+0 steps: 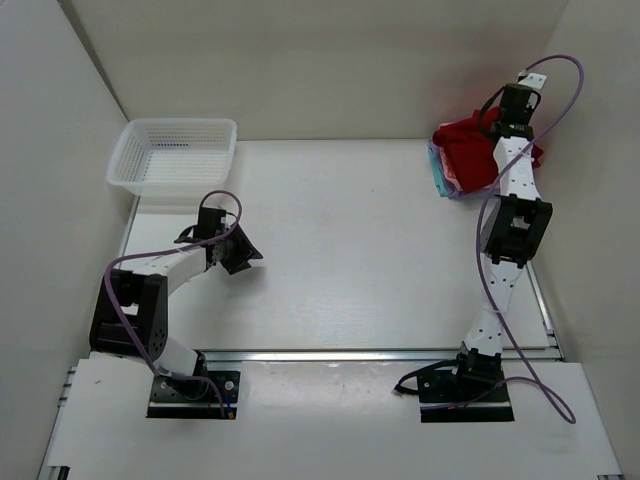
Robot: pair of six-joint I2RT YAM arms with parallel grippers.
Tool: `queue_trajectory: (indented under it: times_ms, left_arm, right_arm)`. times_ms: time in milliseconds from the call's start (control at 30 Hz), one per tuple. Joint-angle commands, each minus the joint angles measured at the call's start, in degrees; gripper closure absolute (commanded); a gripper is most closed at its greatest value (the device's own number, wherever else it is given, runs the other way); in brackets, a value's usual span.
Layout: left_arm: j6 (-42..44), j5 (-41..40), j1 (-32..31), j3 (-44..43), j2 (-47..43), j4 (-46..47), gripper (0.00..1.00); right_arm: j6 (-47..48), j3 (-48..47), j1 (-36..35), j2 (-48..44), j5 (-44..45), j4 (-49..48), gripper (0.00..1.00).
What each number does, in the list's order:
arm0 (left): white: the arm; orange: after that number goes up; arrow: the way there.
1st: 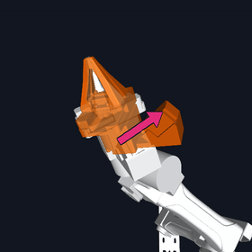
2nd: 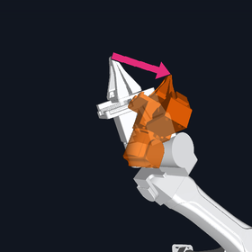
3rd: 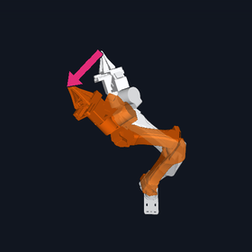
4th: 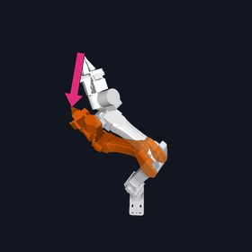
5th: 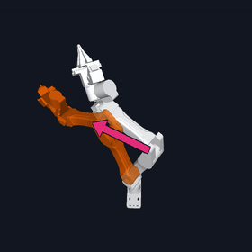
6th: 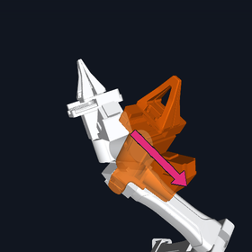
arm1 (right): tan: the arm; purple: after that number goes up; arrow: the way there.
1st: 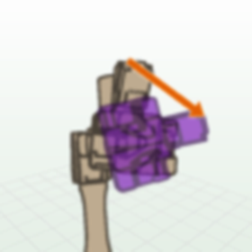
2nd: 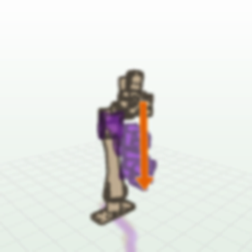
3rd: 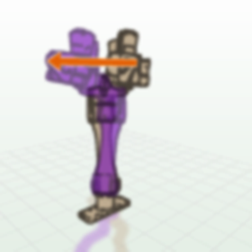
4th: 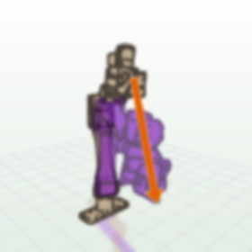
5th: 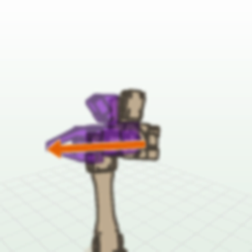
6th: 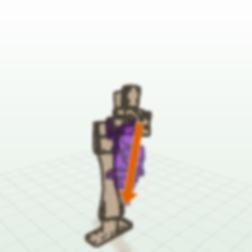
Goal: Fold and stack the t-shirts
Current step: Put the neatly folded tshirt into the corner of the board with the right arm
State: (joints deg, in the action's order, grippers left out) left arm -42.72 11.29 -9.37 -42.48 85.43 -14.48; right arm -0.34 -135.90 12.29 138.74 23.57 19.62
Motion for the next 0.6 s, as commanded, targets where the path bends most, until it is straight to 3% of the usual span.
queue_trajectory:
  times_ms: [0, 233, 267, 333, 367, 433, 533, 567]
  left_arm:
    - [-0.9, -1.1, -1.1, -2.1, 0.5, 1.6, 0.45]
    - [-1.6, -0.9, -2.1, -3.6, 2.3, 1.6, 0.46]
    - [-1.6, -1.4, -2.0, -3.7, 2.3, 1.6, 0.45]
    - [-1.8, -1.9, -2.2, -4.1, 2.3, 1.4, 0.45]
    - [-1.8, -1.8, -2.5, -4.2, 2.0, 1.5, 0.44]
    - [-1.8, -2.0, -2.6, -4.4, 1.9, 0.4, 0.37]
    - [-1.9, -1.7, -2.5, -4.7, 0.5, 0.2, 0.21]
    - [-1.9, -1.8, -2.5, -5.2, 0.3, -0.1, 0.10]
  right_arm:
    - [-6.4, -3.8, 0.8, 0.0, 6.2, -4.2, 1.00]
    - [-11.1, -3.9, 2.9, 1.8, 5.8, -4.1, 1.00]
    - [-11.4, -4.0, 3.1, 2.2, 4.7, -4.7, 0.96]
    - [-11.7, -4.8, 3.5, 2.7, 4.1, -5.0, 0.72]
    - [-11.7, -5.9, 3.5, 2.9, 4.7, -4.8, 0.50]
    - [-10.6, -7.4, 3.2, 2.4, 4.2, -4.0, 0.20]
    - [-9.7, -9.7, 2.0, 0.7, 4.2, -2.6, 0.00]
    - [-9.7, -10.6, 1.7, -0.8, 4.4, -1.3, 0.01]
